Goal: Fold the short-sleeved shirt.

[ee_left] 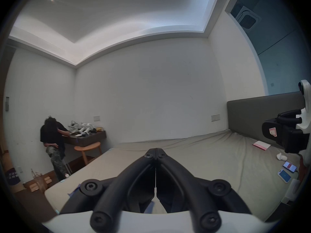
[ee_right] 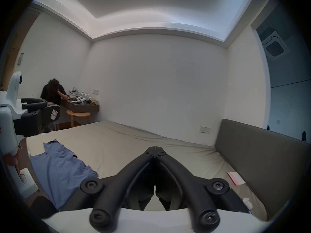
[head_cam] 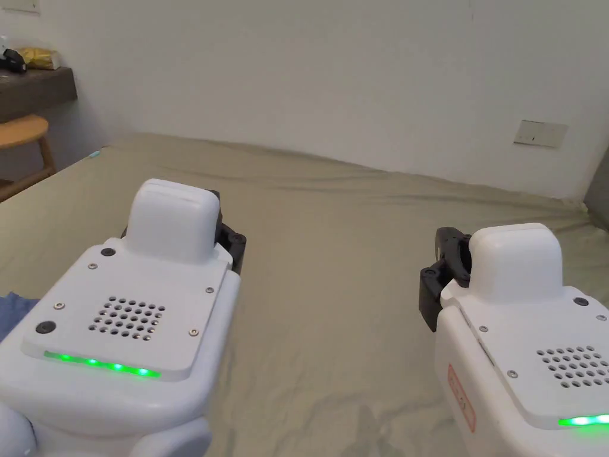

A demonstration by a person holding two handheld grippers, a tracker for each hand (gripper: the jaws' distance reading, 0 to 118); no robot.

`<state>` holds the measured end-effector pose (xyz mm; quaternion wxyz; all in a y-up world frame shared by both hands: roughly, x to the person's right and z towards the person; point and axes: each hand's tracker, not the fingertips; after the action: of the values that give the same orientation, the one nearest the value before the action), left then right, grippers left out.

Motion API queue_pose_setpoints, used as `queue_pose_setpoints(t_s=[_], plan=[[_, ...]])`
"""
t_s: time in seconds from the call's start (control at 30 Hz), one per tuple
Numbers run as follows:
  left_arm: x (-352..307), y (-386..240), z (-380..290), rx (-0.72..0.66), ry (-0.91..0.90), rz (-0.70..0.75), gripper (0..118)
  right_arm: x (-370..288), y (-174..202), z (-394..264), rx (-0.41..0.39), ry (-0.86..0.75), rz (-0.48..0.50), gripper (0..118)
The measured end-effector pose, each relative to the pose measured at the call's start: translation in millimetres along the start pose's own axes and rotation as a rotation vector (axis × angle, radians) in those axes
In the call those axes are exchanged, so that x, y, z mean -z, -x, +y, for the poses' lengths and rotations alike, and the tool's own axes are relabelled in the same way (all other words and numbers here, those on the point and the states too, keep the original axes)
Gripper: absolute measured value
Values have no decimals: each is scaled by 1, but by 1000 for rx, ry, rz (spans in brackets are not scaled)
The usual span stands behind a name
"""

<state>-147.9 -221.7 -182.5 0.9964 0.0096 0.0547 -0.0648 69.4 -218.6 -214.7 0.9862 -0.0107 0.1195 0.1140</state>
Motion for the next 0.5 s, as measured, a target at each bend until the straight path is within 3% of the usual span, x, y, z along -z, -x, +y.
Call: queue_pose_setpoints(t_s=[0.37,0.5], plan=[[-51,90,-1,88,19,313,0,27,99,16,23,-39,298,1],[-63,115,-7,86,46,367,0,26,124,17,20,-40,353,1]])
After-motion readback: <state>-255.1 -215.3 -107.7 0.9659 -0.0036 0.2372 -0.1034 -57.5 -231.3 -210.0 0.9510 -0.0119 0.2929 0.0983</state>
